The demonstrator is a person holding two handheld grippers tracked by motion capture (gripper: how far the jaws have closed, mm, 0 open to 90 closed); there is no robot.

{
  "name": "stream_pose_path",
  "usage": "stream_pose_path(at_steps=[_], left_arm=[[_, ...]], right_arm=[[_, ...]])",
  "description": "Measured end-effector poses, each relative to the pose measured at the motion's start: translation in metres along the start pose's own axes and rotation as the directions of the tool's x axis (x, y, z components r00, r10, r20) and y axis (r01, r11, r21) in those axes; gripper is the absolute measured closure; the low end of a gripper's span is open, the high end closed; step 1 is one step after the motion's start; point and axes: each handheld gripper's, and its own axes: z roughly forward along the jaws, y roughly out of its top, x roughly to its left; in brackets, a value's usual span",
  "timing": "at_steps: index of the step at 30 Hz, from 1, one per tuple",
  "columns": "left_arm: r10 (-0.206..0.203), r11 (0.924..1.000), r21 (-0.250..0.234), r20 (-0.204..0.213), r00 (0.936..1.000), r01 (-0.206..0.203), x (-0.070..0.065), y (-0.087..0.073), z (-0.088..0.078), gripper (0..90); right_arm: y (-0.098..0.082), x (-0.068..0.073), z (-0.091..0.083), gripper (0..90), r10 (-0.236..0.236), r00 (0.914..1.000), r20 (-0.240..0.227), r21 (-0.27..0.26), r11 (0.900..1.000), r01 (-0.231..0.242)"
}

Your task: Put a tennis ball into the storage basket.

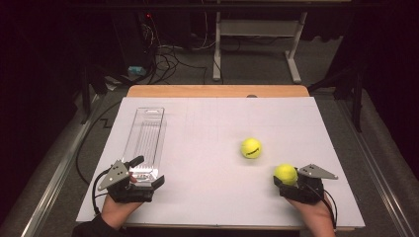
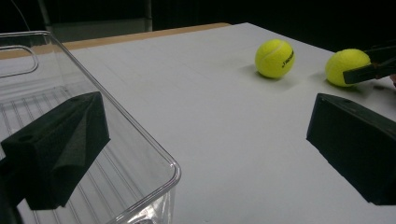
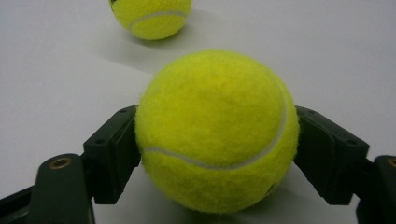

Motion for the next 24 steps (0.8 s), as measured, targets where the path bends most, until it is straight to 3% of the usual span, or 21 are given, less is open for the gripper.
stream_pose_path(at_steps=[24], left_arm=[[0.000,1.0000,0.001,-0.001,1.0000,0.000,-0.0001,-0.0002,0.0006,0.4]], right_arm=[[0.0017,0.0008,-0.0023,26.3,0.002,1.0000,0.008,-0.010,1.000,-0.002]])
